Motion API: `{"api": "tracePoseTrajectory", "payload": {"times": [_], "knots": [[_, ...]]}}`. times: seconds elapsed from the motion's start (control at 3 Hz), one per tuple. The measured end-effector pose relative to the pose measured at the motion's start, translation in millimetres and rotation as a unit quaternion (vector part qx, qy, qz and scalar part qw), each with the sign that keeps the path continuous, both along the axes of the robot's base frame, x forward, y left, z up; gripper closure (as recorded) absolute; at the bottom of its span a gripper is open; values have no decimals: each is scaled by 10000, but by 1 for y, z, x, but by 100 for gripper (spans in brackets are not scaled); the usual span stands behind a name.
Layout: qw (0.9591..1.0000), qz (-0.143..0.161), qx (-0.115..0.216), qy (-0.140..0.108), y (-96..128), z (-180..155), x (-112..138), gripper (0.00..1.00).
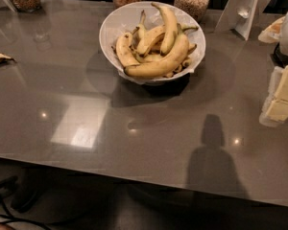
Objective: Pick banana from white bowl
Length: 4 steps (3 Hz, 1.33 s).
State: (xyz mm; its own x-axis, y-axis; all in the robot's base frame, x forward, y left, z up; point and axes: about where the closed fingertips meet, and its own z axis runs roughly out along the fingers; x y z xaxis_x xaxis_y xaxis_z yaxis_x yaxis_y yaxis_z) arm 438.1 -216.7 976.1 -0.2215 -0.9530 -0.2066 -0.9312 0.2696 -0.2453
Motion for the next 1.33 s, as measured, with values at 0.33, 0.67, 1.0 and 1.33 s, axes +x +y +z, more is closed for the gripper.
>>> {"api": "tracePoseTrajectory", "payload": {"times": [0.33,0.67,1.0,1.33], "knots": [[10000,1,1,-1,0,0,0,0],[9984,415,153,-339,11,3,9,0],[9878,1192,477,-883,36,7,31,0],[9675,2106,622,-1256,69,13,55,0]]}}
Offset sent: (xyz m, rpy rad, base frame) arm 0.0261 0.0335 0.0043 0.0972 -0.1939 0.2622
